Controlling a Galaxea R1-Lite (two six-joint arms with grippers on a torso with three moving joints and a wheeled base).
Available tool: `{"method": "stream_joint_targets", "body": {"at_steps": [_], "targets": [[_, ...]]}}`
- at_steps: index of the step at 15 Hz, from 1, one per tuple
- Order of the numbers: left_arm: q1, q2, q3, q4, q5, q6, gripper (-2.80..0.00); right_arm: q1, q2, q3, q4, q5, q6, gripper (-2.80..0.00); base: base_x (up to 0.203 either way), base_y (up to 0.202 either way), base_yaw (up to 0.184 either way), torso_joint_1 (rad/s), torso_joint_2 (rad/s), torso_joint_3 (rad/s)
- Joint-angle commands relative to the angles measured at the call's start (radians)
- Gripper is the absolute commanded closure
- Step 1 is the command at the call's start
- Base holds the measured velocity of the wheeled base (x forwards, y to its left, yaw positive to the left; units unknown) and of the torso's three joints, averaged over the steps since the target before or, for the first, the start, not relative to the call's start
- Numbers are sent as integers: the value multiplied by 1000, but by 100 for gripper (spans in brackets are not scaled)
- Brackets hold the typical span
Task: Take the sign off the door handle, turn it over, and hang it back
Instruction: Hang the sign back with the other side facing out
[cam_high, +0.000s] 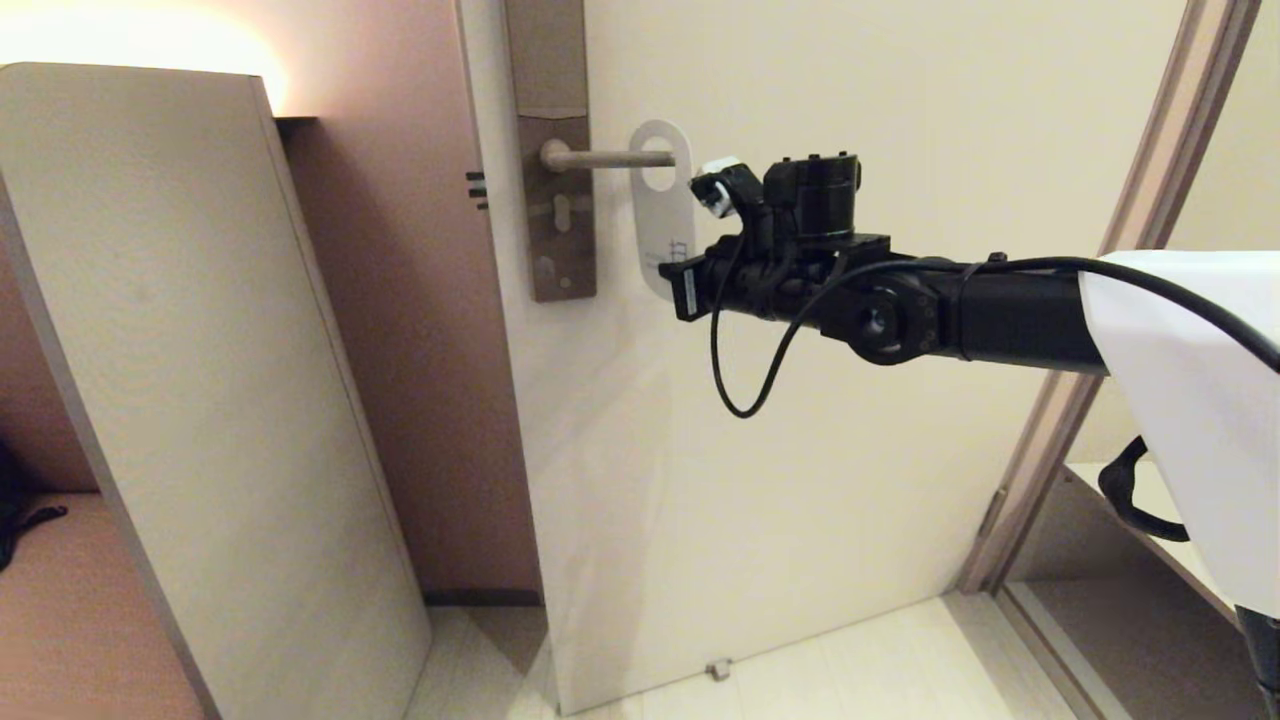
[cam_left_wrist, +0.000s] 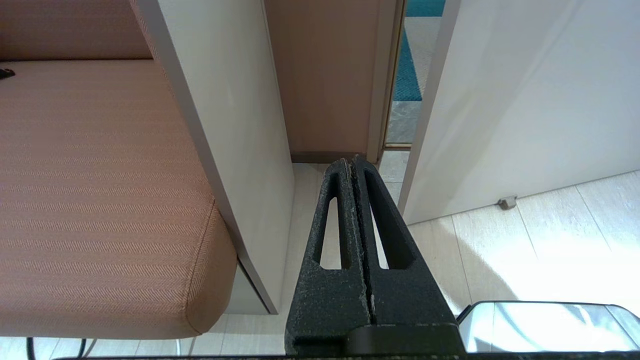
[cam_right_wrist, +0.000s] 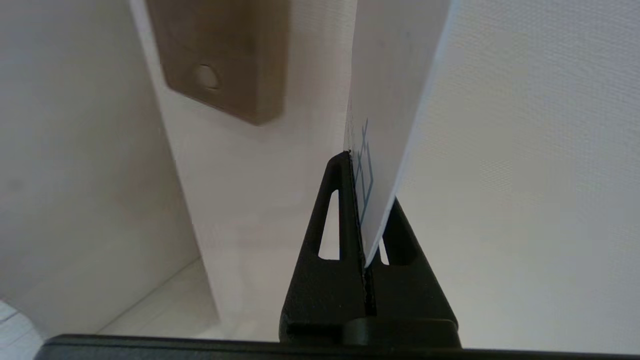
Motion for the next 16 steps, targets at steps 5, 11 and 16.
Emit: {"method": "stream_joint_targets", "body": {"at_steps": [5, 11, 16], "targets": [[0, 1, 0, 0, 0, 0, 0, 30, -3, -3, -2, -8, -3, 0, 0, 0, 0, 0, 0, 0], [0, 1, 0, 0, 0, 0, 0, 58, -25, 7, 0, -25, -23, 0, 0, 0, 0, 0, 0, 0], [0, 1, 0, 0, 0, 0, 0, 69, -32, 10, 3, -26, -44, 0, 0, 0, 0, 0, 0, 0]]}}
